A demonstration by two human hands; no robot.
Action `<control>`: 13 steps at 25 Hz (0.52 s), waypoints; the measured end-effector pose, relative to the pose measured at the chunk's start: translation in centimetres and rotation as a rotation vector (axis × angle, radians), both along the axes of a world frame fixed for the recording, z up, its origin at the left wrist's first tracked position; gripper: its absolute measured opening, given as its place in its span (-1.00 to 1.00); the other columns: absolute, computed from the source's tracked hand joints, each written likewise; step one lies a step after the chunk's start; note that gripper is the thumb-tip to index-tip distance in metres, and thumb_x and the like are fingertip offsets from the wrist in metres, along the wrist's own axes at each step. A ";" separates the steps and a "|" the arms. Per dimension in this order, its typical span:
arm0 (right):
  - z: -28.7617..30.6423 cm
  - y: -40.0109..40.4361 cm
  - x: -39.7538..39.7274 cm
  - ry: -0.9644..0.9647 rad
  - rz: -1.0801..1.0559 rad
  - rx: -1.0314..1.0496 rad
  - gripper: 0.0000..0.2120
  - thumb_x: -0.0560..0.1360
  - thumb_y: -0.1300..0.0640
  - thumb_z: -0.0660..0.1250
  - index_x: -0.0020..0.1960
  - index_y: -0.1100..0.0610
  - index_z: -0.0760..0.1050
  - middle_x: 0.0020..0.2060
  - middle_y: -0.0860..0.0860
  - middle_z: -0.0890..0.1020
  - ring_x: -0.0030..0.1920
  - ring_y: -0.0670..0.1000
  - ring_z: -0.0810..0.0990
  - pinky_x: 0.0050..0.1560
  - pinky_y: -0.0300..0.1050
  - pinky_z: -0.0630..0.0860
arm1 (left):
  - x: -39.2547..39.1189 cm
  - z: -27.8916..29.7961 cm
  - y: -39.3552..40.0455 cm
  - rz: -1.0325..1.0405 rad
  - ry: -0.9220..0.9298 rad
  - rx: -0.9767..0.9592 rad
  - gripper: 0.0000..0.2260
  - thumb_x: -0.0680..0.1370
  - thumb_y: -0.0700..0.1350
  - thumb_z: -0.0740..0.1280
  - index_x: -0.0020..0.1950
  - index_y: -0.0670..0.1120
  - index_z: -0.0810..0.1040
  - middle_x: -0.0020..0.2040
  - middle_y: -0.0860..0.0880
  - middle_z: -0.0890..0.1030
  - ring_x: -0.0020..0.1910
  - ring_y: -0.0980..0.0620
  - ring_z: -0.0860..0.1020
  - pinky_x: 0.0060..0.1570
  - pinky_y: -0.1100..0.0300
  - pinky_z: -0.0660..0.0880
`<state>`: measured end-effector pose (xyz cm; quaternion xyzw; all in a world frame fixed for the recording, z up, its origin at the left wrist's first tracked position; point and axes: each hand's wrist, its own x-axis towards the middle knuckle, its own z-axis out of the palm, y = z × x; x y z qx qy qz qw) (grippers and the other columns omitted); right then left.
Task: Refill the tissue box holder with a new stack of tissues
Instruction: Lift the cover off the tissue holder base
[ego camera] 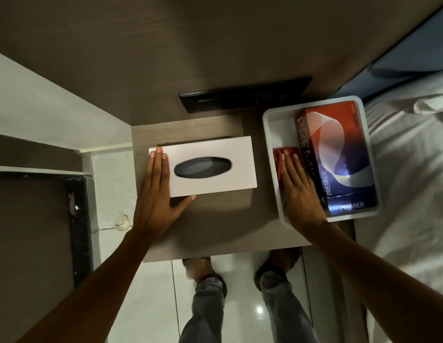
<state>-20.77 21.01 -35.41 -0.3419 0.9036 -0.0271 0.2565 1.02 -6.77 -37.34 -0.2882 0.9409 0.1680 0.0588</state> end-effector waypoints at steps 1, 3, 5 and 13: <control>0.1 -0.1 -0.1 -0.031 -0.013 -0.019 -0.11 0.57 0.33 0.24 0.65 0.12 -0.31 0.68 0.07 -0.21 0.67 0.11 -0.25 0.67 0.18 -0.03 | 0.0 0.0 0.0 0.001 0.000 -0.009 0.10 0.51 0.46 0.30 0.75 -0.14 -0.15 0.78 -0.08 -0.16 0.77 -0.11 -0.13 0.71 -0.13 0.01; 0.5 -0.2 -0.6 -0.119 -0.033 -0.023 -0.10 0.56 0.38 0.24 0.66 0.10 -0.28 0.68 0.04 -0.21 0.67 0.09 -0.25 0.67 0.17 -0.04 | -0.1 0.2 0.0 0.013 0.011 -0.001 0.12 0.49 0.49 0.29 0.75 -0.14 -0.14 0.78 -0.07 -0.16 0.77 -0.11 -0.12 0.71 -0.11 0.01; 1.5 -0.4 -1.1 -0.229 -0.118 -0.057 -0.05 0.50 0.48 0.28 0.68 0.08 -0.18 0.69 0.01 -0.12 0.69 0.09 -0.17 0.67 0.19 0.02 | -0.1 0.4 0.1 0.016 0.050 0.046 0.17 0.45 0.52 0.33 0.75 -0.14 -0.12 0.78 -0.08 -0.14 0.77 -0.11 -0.10 0.70 -0.12 0.03; 6.1 -7.7 1.8 -0.343 -0.509 -0.561 -0.42 0.59 0.19 0.37 0.57 0.03 0.29 0.40 -0.03 0.49 0.32 -0.03 0.53 0.13 -0.32 0.59 | -1.5 2.5 0.5 0.625 0.240 0.359 -0.16 0.51 0.36 0.43 0.66 0.04 0.23 0.61 -0.07 0.36 0.56 -0.14 0.41 0.48 -0.22 0.50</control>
